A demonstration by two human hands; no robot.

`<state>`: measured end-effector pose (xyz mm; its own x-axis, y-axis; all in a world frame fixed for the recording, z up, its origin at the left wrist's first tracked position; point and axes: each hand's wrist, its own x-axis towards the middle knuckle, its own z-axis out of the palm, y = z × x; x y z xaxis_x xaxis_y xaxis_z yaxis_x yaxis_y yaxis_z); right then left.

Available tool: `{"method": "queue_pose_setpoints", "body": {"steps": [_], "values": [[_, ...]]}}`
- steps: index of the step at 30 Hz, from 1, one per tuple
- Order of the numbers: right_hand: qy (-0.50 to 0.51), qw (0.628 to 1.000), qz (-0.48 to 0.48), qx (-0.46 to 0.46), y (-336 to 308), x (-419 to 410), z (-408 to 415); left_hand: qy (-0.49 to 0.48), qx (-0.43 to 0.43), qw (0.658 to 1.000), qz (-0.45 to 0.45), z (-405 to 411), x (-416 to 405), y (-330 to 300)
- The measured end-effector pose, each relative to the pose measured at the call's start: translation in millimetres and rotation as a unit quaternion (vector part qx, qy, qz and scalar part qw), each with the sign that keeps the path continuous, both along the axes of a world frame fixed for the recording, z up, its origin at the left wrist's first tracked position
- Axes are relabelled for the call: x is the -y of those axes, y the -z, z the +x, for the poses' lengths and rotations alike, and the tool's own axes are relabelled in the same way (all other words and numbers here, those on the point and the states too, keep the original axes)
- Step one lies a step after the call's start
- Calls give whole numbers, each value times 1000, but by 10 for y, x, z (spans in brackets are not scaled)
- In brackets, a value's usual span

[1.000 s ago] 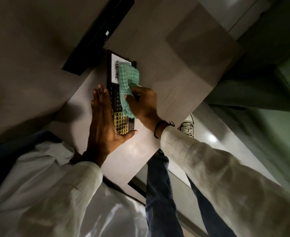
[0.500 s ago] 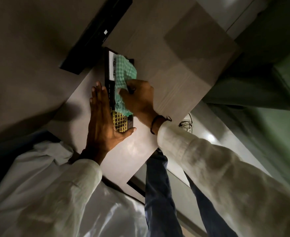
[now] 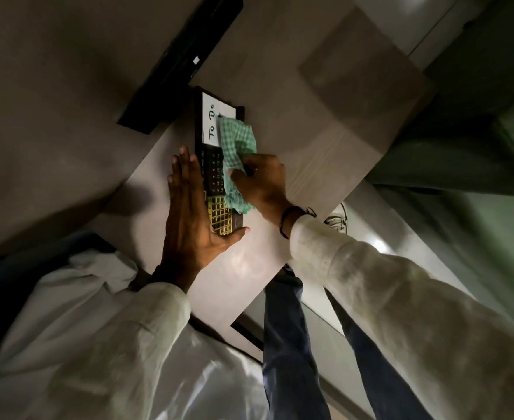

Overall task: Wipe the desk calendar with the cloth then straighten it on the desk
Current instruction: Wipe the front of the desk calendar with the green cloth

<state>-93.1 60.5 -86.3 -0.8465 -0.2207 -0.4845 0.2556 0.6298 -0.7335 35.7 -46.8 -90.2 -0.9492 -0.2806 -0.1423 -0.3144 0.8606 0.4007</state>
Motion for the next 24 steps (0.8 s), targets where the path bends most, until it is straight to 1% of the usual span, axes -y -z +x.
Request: {"method": "queue_pose_setpoints", "body": {"steps": [2,5,8,11,13,16,20,22,24], "values": [[6,1000,4,-7,-30,69,-72,0,-7,1000,-5,-5,-14,8],[-6,999,-43,-32,-93,143,8,2,-7,1000,-21,10,1,16],[-47,999,-15,-14,-62,-44,94,8,-8,1000,-20,1,-6,2],[-20,1000,13,-20,-18,-46,26,5,-5,1000,-14,-16,-27,-25],[6,999,-9,-38,-58,89,18,4,4,1000,-18,-14,-23,-29],[-9,998,-38,-58,-68,115,73,6,7,1000,-28,-9,-7,-28],[-8,1000,14,-24,-16,28,-63,0,7,1000,-16,-26,-27,-33],[-5,999,-8,-43,-51,106,-69,0,5,1000,-18,-26,-27,-17],[-18,996,-38,-80,-84,145,-16,2,2,1000,-27,-14,-15,-8]]}}
